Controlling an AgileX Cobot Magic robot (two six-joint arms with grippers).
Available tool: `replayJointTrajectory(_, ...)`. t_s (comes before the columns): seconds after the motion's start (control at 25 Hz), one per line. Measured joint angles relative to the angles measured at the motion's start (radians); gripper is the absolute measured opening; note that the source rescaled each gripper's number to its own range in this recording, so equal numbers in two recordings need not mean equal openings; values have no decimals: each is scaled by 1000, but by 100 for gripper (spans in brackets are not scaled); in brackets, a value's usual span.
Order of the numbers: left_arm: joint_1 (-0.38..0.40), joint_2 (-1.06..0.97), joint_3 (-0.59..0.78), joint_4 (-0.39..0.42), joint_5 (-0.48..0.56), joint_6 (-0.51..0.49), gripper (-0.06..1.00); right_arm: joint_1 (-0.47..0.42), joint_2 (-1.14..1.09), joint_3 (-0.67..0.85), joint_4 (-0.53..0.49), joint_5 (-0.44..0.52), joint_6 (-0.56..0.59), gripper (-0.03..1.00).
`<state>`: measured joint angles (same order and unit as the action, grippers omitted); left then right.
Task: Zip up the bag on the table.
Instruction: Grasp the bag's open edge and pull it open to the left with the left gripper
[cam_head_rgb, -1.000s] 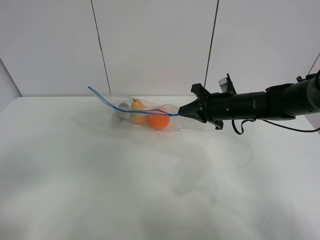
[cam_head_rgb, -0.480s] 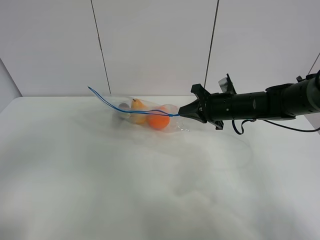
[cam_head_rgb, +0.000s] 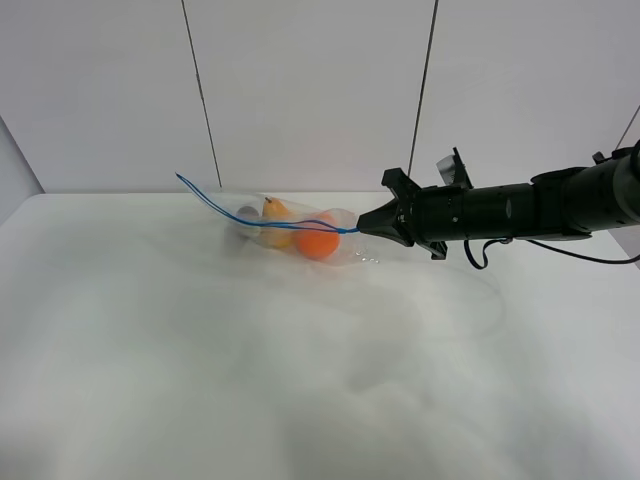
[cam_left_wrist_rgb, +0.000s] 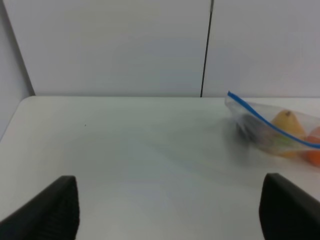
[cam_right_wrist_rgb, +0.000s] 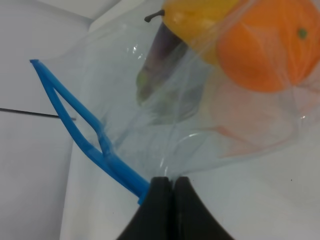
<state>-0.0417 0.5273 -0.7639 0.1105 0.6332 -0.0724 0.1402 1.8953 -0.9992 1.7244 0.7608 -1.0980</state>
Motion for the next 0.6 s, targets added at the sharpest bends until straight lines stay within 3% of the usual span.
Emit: replayJointTrajectory(0.6,0,390,-38,0,-258,1,100,0,0,0,0,0,0,0)
